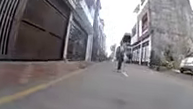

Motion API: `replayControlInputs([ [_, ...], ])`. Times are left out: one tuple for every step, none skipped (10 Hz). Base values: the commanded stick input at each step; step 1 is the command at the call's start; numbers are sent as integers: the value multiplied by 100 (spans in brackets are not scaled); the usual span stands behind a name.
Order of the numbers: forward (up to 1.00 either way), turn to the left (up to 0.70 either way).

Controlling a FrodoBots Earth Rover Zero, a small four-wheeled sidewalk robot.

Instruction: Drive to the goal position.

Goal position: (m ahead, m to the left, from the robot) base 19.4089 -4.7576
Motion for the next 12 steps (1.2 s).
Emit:
replayControlInputs([
  [100,0],
  [100,0],
  [100,0],
  [100,0],
  [100,0],
  [100,0],
  [100,0],
  [100,0],
  [100,0],
  [100,0],
  [100,0],
  [100,0],
])
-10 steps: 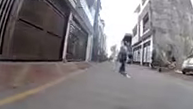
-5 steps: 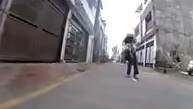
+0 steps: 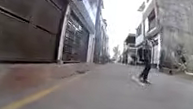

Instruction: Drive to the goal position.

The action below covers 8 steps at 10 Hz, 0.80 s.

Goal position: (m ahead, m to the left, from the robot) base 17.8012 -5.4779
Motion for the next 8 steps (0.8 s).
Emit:
replayControlInputs([
  [100,0],
  [100,0],
  [100,0],
  [100,0],
  [100,0],
  [100,0],
  [100,0],
  [100,0],
])
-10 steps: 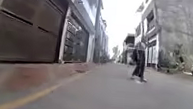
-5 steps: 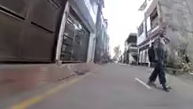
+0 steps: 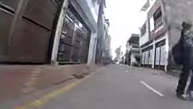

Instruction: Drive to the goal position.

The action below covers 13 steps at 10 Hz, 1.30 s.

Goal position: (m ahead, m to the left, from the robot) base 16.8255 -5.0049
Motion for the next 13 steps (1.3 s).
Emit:
replayControlInputs([
  [100,0],
  [100,-10],
  [100,-40],
  [100,-40],
  [100,-40],
  [100,-40],
  [100,-36],
  [100,-16],
  [100,0],
  [100,0],
  [100,0],
  [100,0],
  [100,0],
])
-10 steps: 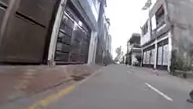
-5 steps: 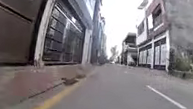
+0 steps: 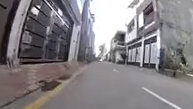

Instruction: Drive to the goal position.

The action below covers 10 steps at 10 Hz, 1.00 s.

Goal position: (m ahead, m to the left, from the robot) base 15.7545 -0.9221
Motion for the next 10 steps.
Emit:
replayControlInputs([
  [100,0],
  [100,0],
  [100,0],
  [100,0],
  [100,-7],
  [100,-28],
  [100,-36],
  [100,-40],
  [100,-40],
  [100,-40],
])
